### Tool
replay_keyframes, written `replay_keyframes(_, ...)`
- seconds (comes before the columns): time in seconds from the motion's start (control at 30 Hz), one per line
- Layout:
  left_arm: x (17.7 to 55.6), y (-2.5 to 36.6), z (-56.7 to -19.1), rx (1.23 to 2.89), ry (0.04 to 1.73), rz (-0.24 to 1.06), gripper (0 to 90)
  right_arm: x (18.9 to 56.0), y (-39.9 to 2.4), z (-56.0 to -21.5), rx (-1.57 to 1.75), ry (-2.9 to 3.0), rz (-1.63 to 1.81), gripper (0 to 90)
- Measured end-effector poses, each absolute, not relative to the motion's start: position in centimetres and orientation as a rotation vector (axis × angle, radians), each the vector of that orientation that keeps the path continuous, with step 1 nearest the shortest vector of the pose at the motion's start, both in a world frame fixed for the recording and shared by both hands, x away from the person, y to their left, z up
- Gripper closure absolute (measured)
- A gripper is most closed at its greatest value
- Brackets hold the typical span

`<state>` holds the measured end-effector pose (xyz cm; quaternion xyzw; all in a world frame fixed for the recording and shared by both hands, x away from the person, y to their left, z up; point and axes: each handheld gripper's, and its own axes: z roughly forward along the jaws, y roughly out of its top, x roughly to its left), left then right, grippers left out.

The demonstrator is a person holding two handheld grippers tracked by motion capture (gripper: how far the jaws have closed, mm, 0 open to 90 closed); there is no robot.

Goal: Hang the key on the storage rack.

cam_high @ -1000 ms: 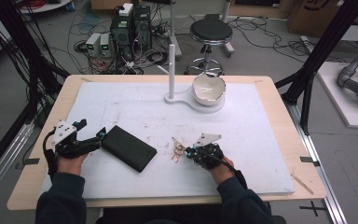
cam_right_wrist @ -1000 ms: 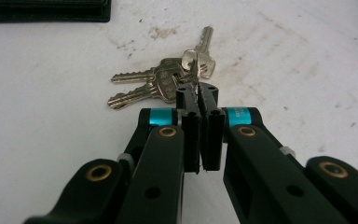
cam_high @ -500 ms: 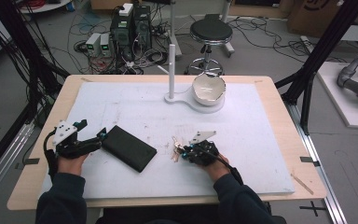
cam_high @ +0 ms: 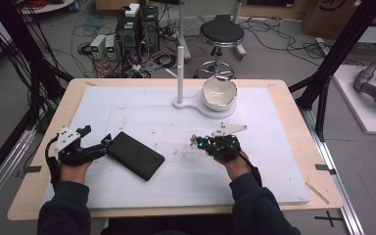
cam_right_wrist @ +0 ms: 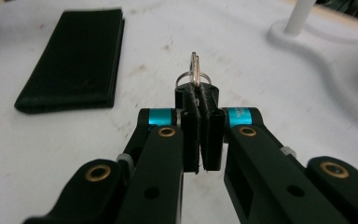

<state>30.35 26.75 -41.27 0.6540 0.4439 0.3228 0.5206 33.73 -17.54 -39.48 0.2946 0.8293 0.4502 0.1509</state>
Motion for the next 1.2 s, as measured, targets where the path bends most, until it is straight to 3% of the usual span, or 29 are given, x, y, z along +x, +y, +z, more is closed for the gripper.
replay_keyframes(0.5, 30.4, 26.6, -41.3, 1.569, 1.059, 0.769, 17.4, 38.7, -15.9, -31.4, 0.677, 2.339, 1.207, 88.9)
replay_keyframes(0.73, 30.4, 26.7, -41.3, 1.569, 1.060, 0.768, 17.4, 39.4, -14.6, -31.7, 0.669, 2.382, 1.031, 89.0)
replay_keyframes(0.77, 30.4, 26.7, -41.3, 1.564, 1.060, 0.768, 17.4, 39.6, -15.3, -31.8, 0.755, 2.344, 1.173, 89.0)
replay_keyframes(1.2, 30.4, 26.6, -41.3, 1.568, 1.051, 0.765, 17.6, 42.3, -16.0, -32.3, 0.861, 2.304, 1.294, 88.9)
